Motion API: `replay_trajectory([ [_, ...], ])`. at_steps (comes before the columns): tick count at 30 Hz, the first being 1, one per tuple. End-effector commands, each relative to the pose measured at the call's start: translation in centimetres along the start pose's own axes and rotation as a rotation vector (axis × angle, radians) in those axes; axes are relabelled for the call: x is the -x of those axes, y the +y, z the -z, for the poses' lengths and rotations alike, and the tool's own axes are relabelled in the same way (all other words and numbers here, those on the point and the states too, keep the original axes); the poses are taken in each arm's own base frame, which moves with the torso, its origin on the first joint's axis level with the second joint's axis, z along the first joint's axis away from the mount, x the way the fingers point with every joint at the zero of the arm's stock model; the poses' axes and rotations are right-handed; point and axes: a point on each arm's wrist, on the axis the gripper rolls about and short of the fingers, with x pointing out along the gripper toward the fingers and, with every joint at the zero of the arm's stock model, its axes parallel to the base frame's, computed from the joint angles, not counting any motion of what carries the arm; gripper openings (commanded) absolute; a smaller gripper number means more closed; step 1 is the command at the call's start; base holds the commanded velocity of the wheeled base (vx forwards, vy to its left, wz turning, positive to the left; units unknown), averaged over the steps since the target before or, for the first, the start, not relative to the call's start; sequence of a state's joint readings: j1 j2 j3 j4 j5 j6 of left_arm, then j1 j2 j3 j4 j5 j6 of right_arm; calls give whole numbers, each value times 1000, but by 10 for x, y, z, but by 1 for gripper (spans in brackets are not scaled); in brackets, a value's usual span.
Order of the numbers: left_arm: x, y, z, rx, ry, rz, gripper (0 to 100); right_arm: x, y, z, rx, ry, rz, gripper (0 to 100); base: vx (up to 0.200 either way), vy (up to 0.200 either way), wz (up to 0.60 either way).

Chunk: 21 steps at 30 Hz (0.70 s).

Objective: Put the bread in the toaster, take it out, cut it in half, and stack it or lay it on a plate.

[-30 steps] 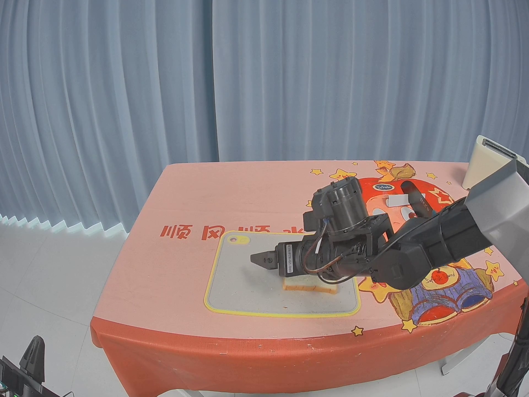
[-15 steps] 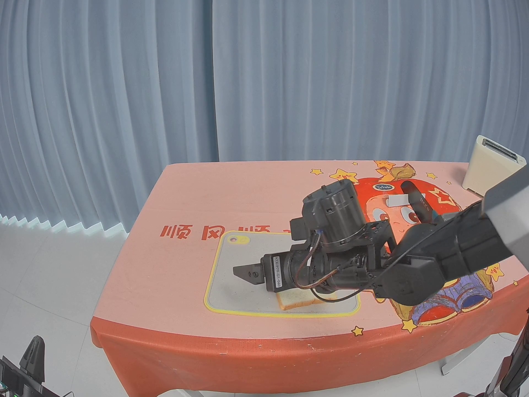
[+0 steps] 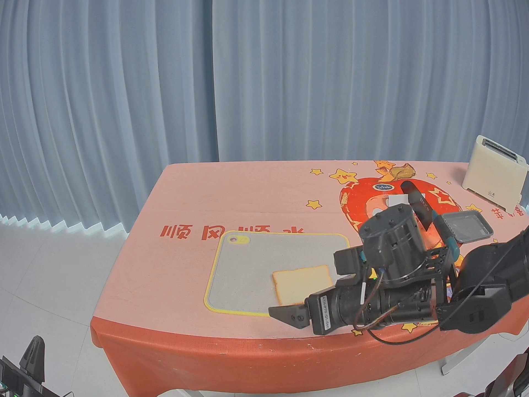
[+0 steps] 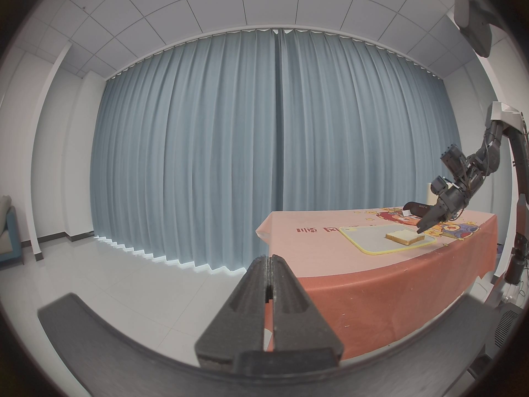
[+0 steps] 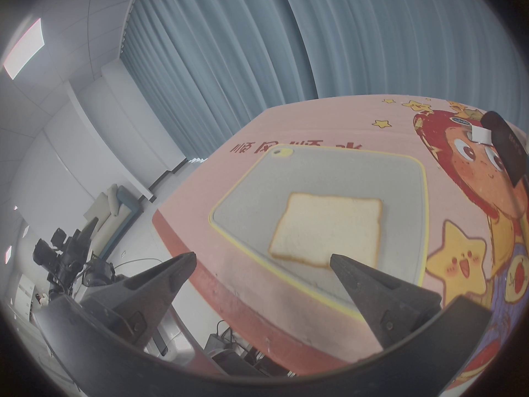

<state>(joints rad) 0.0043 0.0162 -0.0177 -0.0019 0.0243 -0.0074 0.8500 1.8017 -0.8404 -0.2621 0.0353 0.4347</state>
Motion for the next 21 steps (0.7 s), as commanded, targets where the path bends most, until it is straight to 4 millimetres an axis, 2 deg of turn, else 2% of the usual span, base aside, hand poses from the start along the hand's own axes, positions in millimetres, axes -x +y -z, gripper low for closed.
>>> replay_trajectory([
  [1, 0, 0, 5, 2, 0, -1, 0, 12, 1, 11, 11, 13, -9, 100, 0, 0, 0],
  [5, 0, 0, 5, 0, 0, -1, 0, 6, 2, 17, 17, 40, -4, 100, 0, 0, 0],
  [12, 0, 0, 5, 0, 0, -1, 0, -10, -3, 15, 6, 59, 21, 100, 0, 0, 0],
  [21, 0, 0, 5, 0, 2, -1, 0, -23, -8, 4, -8, -8, 20, 100, 0, 0, 0],
])
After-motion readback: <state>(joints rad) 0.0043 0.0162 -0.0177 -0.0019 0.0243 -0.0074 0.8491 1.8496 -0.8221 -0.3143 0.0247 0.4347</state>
